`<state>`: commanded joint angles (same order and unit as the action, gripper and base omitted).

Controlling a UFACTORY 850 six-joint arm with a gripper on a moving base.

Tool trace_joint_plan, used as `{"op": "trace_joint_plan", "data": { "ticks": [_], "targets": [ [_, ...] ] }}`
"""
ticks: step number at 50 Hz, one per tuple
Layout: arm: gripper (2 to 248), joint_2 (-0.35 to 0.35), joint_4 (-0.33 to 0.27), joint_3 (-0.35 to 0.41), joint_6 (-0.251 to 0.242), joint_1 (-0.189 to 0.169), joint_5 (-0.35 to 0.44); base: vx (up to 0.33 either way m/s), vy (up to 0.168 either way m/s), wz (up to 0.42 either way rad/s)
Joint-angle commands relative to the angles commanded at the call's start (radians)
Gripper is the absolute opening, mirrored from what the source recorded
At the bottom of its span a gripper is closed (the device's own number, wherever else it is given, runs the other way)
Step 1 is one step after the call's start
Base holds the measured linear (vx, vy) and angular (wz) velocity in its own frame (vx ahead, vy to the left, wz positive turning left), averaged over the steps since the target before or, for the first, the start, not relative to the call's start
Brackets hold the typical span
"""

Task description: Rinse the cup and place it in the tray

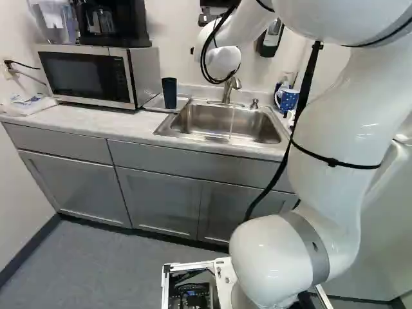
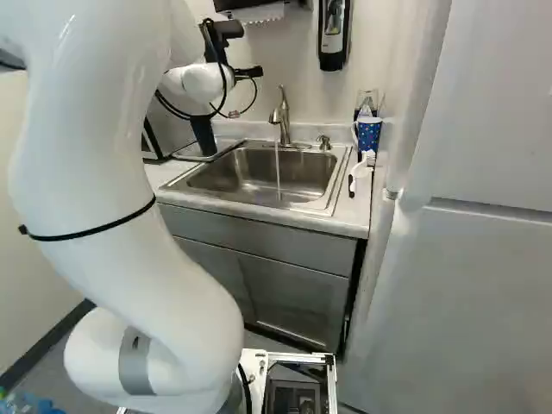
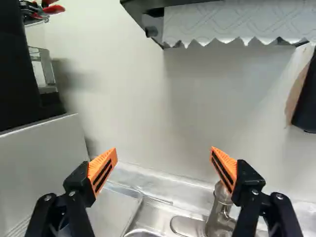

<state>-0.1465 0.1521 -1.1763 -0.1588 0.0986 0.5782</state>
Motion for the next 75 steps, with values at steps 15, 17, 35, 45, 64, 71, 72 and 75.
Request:
{"op": "trace_joint_plan", "data": {
  "ticks": [15,17,35,45,64,71,72,75],
  "targets": [
    [247,-0.029,0.0,-0.062,0.0,-0.034,-0.059,0.0,0.0,0.0],
    [247,-0.035,0.0,-0.072,0.0,-0.038,-0.067,0.0,0.0,0.0],
    [247,-0.097,0.0,-0.177,0.0,-0.07,-0.135,0.0,0.0,0.0],
    [247,-0.138,0.0,-0.223,0.0,-0.082,-0.17,0.0,0.0,0.0],
    [247,-0.192,0.0,-0.285,0.0,-0.091,-0.244,0.0,0.0,0.0],
    [247,-0.192,0.0,-0.285,0.0,-0.09,-0.273,0.0,0.0,0.0],
    [247,-0.192,0.0,-0.285,0.0,-0.089,-0.277,0.0,0.0,0.0],
    [247,-0.192,0.0,-0.285,0.0,-0.089,-0.29,0.0,0.0,0.0]
  ]
}}
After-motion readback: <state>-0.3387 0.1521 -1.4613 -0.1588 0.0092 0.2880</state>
